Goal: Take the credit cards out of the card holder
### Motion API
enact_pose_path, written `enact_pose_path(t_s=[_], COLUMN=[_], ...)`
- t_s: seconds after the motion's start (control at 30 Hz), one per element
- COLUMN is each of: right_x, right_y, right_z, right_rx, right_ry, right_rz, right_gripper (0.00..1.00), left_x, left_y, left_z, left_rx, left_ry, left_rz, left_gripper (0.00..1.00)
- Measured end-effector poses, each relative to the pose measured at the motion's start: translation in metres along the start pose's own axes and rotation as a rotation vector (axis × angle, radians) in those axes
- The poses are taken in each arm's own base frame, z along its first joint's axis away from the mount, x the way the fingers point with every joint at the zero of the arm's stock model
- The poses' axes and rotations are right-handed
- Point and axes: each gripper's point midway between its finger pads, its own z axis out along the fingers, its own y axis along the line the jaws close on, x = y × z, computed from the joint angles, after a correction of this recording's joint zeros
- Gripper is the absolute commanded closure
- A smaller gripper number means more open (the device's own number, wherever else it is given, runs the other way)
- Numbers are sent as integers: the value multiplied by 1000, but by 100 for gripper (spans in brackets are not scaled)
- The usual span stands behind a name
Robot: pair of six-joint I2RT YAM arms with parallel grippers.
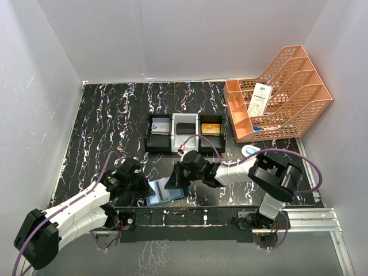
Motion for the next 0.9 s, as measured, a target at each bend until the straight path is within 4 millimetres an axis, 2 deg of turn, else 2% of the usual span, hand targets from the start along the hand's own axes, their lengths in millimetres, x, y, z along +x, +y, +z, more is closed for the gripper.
enact_pose_path(t_s=[0.27, 0.37, 0.43, 0.47, 0.57, 0.67, 0.73, 0.9], right_x=[-3, -4, -6, -7, -5, -4, -3, 0], right_y=[-6, -8, -6, -6, -7, -7, -9, -17], right_z=[-5, -6, -7, -7, -8, -8, -8, -10], right_rx=[15, 22, 17, 13, 8, 2, 0, 11], right_ry=[-9, -10, -15, -16, -13, -17, -19, -27], right_rz=[3, 3, 3, 4, 12, 25, 37, 58], right_gripper=[100, 100, 100, 100, 100, 99, 97, 97], left_x=[-1, -2, -3, -4, -9, -14, -15, -10], left_y=[0, 1, -1, -3, -16, -37, -46, -39], left_z=[-1, -3, -6, -8, -15, -23, -24, -8], left_rx=[-7, -13, 0, 13, 76, 171, 204, 153], left_ry=[-4, -8, -16, -25, -54, -79, -75, -15], left_rz=[1, 9, 27, 40, 70, 98, 109, 105], left_gripper=[96, 84, 66, 62, 57, 57, 64, 77])
